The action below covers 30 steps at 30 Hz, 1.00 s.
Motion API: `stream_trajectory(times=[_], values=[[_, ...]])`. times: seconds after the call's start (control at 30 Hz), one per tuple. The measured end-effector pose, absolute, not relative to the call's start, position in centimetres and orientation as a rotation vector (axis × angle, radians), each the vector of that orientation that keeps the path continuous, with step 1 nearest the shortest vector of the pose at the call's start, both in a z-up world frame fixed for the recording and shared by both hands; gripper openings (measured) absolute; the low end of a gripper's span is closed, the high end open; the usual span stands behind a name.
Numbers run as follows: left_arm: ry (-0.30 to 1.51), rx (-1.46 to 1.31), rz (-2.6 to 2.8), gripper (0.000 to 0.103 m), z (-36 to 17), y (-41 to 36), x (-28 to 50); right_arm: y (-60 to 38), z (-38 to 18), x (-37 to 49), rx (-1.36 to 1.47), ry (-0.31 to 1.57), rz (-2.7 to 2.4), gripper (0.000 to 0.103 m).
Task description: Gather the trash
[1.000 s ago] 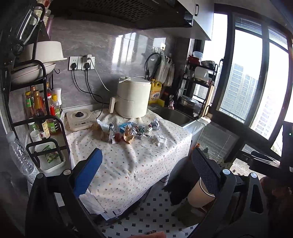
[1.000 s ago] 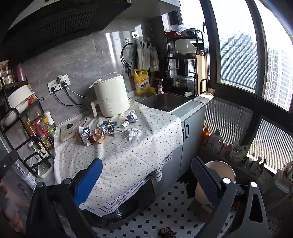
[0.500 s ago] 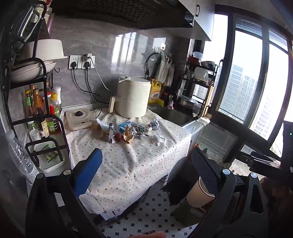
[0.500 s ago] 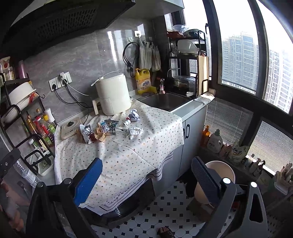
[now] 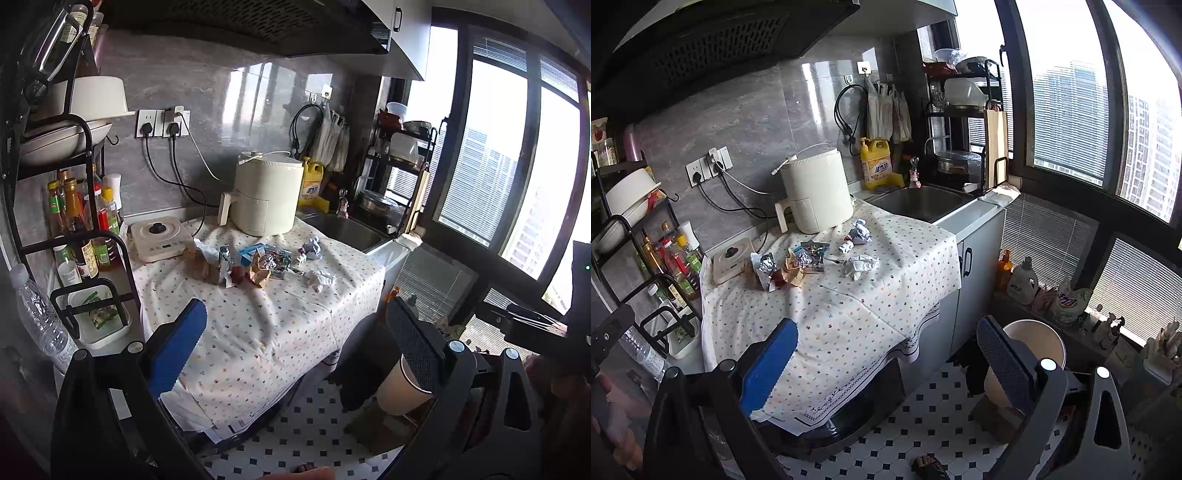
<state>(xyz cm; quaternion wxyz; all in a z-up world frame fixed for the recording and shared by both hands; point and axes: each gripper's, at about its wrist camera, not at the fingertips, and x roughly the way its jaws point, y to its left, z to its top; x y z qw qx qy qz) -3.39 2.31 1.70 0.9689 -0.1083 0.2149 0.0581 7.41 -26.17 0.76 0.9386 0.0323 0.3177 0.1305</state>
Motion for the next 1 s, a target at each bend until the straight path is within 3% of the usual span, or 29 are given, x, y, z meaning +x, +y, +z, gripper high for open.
stream_trajectory(times=[0.57, 1.0], values=[[0.452, -0.216, 0.088, 0.097, 1.2, 2.3, -1.5, -26.1, -0.2, 8.7, 0.104, 0.663, 0.238, 0.095], [0.473, -0.283, 0.111, 0.096, -1.2, 4.9, 5.9, -23.8, -3.9, 18.0, 0.167, 0.706, 0.298, 0.095]])
